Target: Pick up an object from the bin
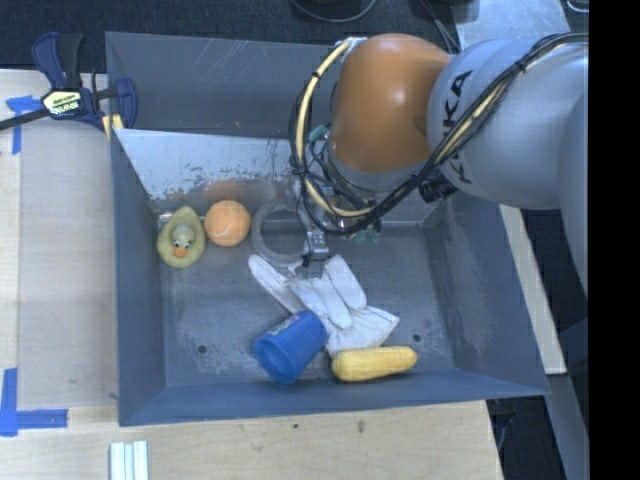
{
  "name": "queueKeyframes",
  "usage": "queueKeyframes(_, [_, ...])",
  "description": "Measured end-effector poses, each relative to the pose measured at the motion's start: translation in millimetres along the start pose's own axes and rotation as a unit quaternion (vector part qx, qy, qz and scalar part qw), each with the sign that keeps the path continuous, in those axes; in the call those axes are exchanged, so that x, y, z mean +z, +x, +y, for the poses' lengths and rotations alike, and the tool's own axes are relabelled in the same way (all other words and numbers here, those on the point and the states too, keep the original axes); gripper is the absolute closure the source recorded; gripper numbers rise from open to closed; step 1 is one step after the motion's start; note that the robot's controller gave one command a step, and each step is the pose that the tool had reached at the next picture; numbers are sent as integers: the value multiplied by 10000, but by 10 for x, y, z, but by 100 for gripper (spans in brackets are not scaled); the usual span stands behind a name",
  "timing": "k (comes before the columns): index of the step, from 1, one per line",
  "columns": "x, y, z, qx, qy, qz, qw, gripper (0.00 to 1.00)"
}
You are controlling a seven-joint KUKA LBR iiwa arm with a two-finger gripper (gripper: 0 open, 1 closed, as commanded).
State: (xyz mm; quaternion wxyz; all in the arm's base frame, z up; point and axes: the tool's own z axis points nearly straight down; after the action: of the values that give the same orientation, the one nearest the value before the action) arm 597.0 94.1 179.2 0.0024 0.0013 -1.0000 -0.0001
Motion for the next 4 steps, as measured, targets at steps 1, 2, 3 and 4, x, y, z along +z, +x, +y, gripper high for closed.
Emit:
queueKeyframes(1, [-50,-13,-4,7,-3,-39,10000,0])
queueKeyframes(2, [148,-58,-72,-375,-6,-68,9993,0])
queueKeyframes(3, [454,14,-164,-586,1,-33,9983,0])
queueKeyframes(4, [622,-1,-186,782,-13,-33,9969,0])
